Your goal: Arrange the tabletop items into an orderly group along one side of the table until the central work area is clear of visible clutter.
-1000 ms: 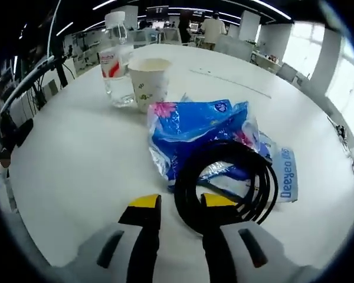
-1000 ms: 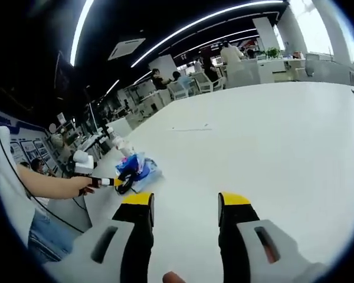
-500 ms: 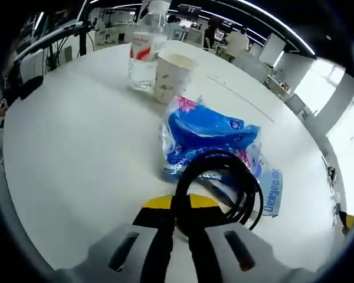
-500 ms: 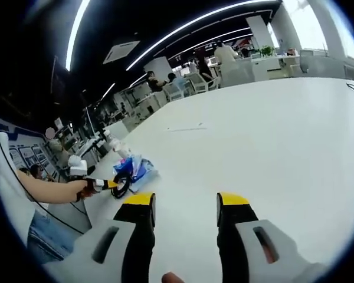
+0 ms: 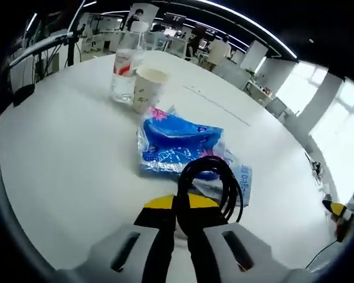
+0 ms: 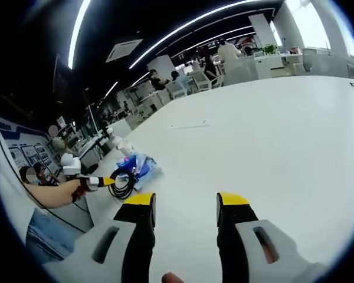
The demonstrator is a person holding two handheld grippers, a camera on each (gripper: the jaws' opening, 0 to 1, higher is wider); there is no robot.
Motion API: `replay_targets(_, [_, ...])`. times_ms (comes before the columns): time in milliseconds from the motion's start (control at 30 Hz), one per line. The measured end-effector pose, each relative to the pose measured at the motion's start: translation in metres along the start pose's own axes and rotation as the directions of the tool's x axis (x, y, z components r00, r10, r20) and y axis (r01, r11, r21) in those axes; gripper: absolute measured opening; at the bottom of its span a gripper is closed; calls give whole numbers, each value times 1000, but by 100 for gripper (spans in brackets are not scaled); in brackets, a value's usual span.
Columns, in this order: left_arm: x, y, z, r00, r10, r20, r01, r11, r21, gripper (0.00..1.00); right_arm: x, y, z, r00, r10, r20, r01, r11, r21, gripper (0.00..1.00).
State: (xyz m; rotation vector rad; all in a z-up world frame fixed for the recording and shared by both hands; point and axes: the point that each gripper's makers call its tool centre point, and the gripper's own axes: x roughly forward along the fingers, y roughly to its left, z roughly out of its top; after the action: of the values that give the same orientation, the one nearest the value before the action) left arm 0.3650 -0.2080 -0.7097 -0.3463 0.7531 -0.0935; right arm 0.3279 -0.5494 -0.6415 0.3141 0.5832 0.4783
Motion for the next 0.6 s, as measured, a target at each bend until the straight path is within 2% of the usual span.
replay_targets(100, [-8,-8,4,1000,-26,16,26,1000,-1,2,1,2,-2,1000,7,-8,-7,1000,-6,40])
replay_targets(267, [-20,-25,12,997,-78,31,76,995,63,2,6,7,-11,999,24,-42,-24,1000,-18,40])
replay_targets(400, [-25,-50,12,988,-151,1,150,980,134,2,14,22,-18,993,78,-90,-82,996,-33,40])
replay_targets(600, [-26,-88,13,968,-251,-24,251,953,169,2,35,51,-23,974,164,-156,-178,981,-74,40])
